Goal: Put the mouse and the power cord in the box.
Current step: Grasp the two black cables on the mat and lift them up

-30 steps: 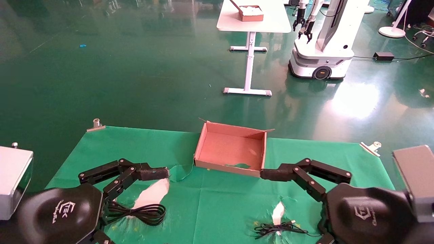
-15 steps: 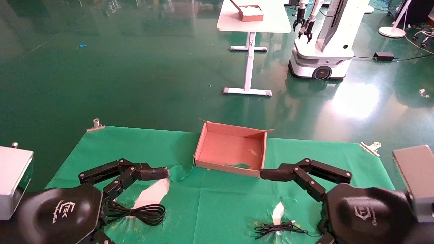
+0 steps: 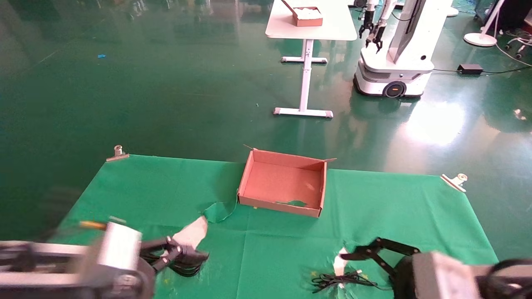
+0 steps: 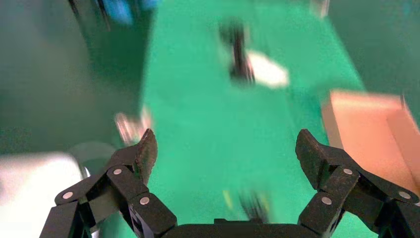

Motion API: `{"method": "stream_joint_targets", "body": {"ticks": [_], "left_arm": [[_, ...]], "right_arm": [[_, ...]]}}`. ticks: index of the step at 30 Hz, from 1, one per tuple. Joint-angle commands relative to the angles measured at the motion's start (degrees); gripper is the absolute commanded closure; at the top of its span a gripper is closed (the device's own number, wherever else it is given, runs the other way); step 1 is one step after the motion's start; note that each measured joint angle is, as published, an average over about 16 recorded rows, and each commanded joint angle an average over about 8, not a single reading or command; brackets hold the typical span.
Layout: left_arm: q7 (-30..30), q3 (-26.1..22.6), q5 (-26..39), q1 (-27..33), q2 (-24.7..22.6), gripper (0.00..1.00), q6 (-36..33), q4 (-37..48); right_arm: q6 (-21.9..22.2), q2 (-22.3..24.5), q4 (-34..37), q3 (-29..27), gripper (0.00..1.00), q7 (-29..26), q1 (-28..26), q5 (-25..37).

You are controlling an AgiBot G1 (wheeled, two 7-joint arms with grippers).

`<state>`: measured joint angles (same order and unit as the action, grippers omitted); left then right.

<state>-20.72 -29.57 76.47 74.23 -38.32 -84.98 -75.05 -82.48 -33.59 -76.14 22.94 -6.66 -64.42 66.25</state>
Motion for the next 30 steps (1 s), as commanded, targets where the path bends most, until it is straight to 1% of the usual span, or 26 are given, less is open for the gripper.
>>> {"method": "stream_joint_targets", "body": {"ticks": [1,3,5,9,13,16,20,24,30], "left_arm": [[-3.1,-4.2,11.2,4.5,-1.7,0.0,0.1,-0.2],[-5.6,-6.4,17.2,7.7,-3.8,0.0,0.0,0.2],[-7.0,-7.7,20.9,9.7,-5.2,0.0,0.0,0.5],[-7.7,-8.5,23.2,11.0,-6.1,0.0,-0.2,0.6],[-7.5,-9.0,24.4,10.6,-6.3,0.0,-0.1,0.8],[-7.8,-10.4,27.5,10.7,-7.7,0.0,0.3,1.9],[-8.4,-13.2,33.8,10.8,-11.3,0.0,2.3,6.4],[-7.5,-15.4,39.4,11.5,-15.4,0.0,5.8,13.0],[-3.9,-17.3,44.3,13.1,-20.0,0.0,10.7,21.8]], "right_arm": [[1.2,-0.3,-0.7,1.7,0.0,1.0,-1.3,6.0],[1.3,-0.9,-0.6,2.7,0.0,0.2,-2.2,8.9],[1.2,-1.3,-0.6,3.3,0.0,-0.4,-2.7,10.6],[0.9,-1.5,-0.5,3.8,0.0,-0.9,-3.1,11.9],[0.7,-1.6,-0.1,3.7,0.0,-0.6,-3.2,11.4],[0.6,-1.6,0.4,3.8,0.0,-0.6,-3.4,11.6],[0.5,-1.5,0.7,3.6,0.0,-1.0,-3.7,11.4],[0.4,-1.0,0.7,3.4,0.0,-1.5,-3.9,11.0],[0.4,0.0,0.7,2.9,0.0,-1.8,-3.7,10.5]]}}
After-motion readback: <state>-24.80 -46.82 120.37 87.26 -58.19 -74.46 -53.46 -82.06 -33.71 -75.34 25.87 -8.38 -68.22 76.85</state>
